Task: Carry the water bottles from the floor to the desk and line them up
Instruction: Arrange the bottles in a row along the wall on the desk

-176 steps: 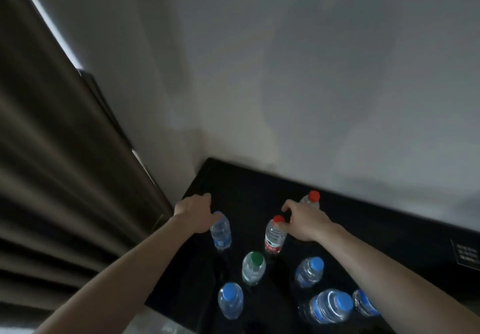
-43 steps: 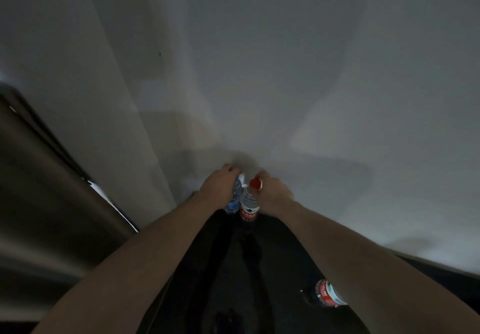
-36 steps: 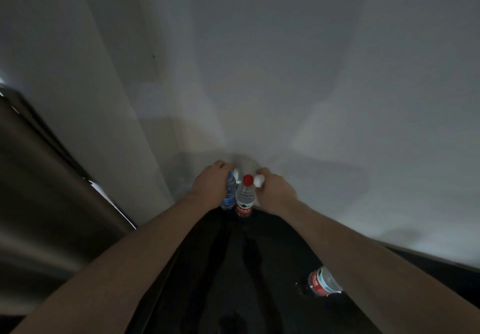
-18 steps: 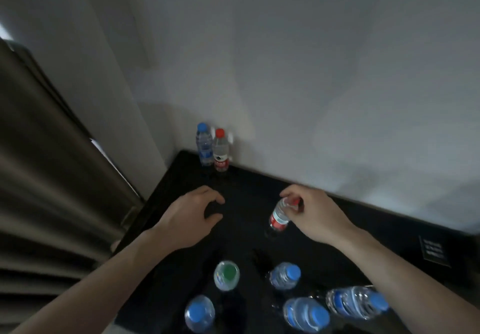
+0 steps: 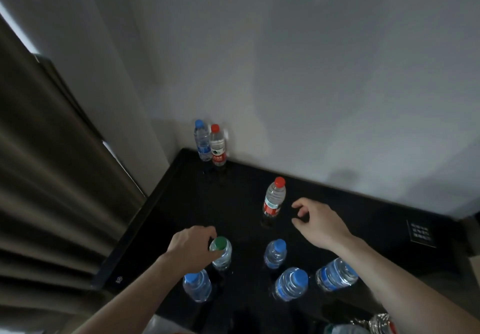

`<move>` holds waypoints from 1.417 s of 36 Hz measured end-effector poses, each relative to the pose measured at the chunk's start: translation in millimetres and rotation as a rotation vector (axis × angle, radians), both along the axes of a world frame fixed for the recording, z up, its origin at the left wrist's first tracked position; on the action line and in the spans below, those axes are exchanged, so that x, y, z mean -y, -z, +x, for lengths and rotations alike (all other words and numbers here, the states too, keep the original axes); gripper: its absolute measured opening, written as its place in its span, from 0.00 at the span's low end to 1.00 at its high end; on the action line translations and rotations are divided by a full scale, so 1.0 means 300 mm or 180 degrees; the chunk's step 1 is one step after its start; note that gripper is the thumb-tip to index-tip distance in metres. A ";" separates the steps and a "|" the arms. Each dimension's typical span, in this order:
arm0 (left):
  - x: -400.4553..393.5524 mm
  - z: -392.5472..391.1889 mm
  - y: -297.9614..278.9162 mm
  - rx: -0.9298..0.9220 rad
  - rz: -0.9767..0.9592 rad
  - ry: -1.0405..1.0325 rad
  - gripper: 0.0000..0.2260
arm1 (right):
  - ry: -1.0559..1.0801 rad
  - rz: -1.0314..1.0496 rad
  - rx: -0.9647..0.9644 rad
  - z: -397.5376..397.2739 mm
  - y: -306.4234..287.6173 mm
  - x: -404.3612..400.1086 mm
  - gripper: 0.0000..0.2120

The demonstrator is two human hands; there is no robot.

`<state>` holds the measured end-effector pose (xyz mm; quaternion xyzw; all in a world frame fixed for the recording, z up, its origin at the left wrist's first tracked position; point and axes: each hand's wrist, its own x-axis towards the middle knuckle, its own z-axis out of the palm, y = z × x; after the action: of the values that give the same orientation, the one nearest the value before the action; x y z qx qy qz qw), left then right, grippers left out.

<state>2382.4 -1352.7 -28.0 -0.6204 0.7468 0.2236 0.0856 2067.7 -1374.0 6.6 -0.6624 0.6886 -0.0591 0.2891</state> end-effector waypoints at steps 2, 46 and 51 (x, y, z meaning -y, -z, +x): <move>0.005 -0.007 0.018 0.0055 -0.0058 0.0079 0.15 | 0.0046 0.0015 -0.0034 0.009 0.019 0.021 0.22; 0.821 -0.158 -0.160 -0.0183 -0.0441 0.0687 0.08 | -0.0069 0.0128 -0.0689 0.115 0.110 0.501 0.12; 0.899 -0.189 -0.162 0.0053 -0.0538 0.0902 0.06 | 0.0028 0.0090 -0.0605 0.127 0.084 0.557 0.13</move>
<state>2325.6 -1622.6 20.7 -0.5157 0.8422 0.1406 0.0700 2105.6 -1541.0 -18.7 -0.6578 0.7166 0.0124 0.2315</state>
